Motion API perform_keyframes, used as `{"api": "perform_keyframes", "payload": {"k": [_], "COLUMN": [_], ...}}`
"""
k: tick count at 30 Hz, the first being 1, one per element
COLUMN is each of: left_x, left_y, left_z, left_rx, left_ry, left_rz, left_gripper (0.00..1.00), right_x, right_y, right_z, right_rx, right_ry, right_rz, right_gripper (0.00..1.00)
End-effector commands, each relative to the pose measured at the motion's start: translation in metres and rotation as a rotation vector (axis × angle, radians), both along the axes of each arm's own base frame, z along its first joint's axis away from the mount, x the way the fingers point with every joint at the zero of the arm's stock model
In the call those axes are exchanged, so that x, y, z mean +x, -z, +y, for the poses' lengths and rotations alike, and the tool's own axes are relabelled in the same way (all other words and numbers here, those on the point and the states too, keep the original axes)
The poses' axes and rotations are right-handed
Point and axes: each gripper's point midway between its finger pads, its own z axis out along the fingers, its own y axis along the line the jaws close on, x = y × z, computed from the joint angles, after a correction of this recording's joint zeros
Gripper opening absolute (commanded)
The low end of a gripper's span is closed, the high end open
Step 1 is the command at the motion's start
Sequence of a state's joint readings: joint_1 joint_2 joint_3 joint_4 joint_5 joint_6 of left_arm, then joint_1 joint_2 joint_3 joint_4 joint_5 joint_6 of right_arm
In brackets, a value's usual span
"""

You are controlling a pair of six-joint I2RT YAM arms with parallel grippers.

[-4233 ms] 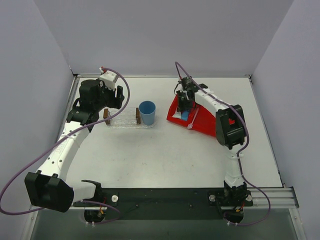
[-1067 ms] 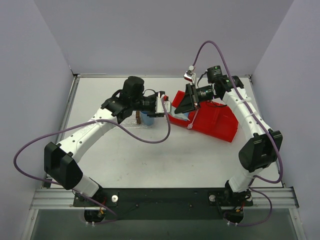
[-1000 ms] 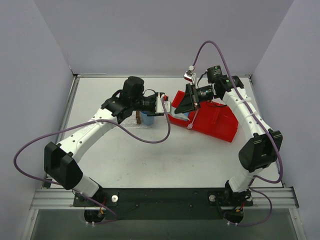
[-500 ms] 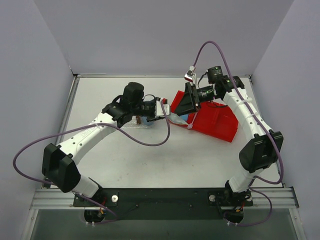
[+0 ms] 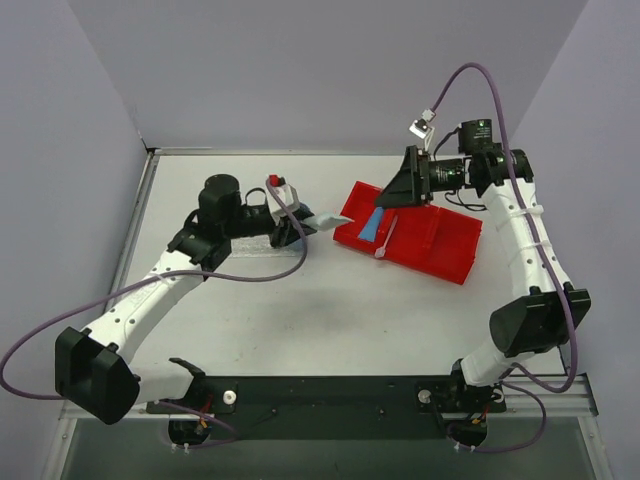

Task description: Prepare toiletry sets of a toothbrush and toothpaste on the tray

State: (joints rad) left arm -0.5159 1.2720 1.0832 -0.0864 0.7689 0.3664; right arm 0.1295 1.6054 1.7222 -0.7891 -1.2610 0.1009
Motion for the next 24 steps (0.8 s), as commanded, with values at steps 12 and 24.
{"api": "perform_keyframes", "payload": {"k": [12,24], "left_x": [-0.003,-0.032], "left_y": [-0.115,-0.101], "left_z": [0.007,-0.015], "left_rx": [-0.558,-0.618], "left_ry": [-0.028,0.097], "left_rz": [0.353,0.515], "left_gripper": [0.00,0.00], "right_x": [-0.048,-0.042], "right_y": [-0.024,-0.059], "right_z": [0.047,0.082], "right_rx": [-0.167,-0.123], "right_ry": [-0.129,-0.032], "right_rz": [-0.602,-0.789], "right_gripper": [0.68,0.68]}}
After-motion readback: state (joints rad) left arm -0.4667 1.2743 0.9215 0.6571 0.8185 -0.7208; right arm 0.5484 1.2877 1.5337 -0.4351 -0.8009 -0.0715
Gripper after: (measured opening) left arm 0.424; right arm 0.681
